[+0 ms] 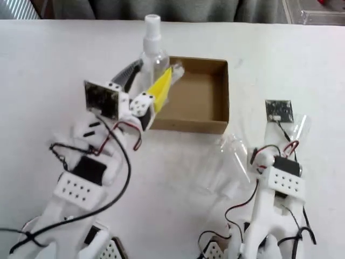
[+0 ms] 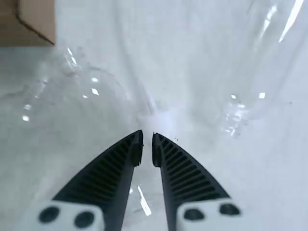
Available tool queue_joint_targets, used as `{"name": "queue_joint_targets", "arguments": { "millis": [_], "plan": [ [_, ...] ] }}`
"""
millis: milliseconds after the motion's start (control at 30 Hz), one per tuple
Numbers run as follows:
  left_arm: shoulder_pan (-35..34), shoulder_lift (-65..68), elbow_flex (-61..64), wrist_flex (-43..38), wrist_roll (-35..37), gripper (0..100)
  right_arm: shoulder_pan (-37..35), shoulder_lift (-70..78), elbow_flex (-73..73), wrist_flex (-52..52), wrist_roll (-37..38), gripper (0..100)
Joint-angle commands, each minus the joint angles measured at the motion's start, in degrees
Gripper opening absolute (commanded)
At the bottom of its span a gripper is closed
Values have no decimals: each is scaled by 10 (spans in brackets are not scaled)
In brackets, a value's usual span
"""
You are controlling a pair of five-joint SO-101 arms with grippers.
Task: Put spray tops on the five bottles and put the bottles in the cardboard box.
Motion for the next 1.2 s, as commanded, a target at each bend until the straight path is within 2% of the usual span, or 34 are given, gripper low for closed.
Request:
{"name": "queue_joint_targets", "arguments": {
  "millis": [0,100,267,400,533,633,733,867,1167],
  "plan": [
    [-26,74,-55,-85,10,35,28,-9,26,-56,60,16],
    [-48,117,-57,-120,11,35,27,-8,69,-122,53,16],
    [-58,196,-58,-193,11,35,22,-8,127,-239,-6,16],
    [-55,253,-58,-265,11,34,14,-7,112,-286,-37,16],
    [-58,293,-62,-326,11,23,3,14,4,-216,-42,16],
    [-62,327,-84,-333,11,23,-20,61,-98,-135,-45,16],
    [-68,362,-107,-334,14,23,-44,127,-191,-91,-88,16],
    [-81,401,-134,-334,51,23,-73,213,-293,-74,-120,18],
    [-89,480,-193,-335,55,23,-130,350,-433,-80,-164,16]
  ]
}}
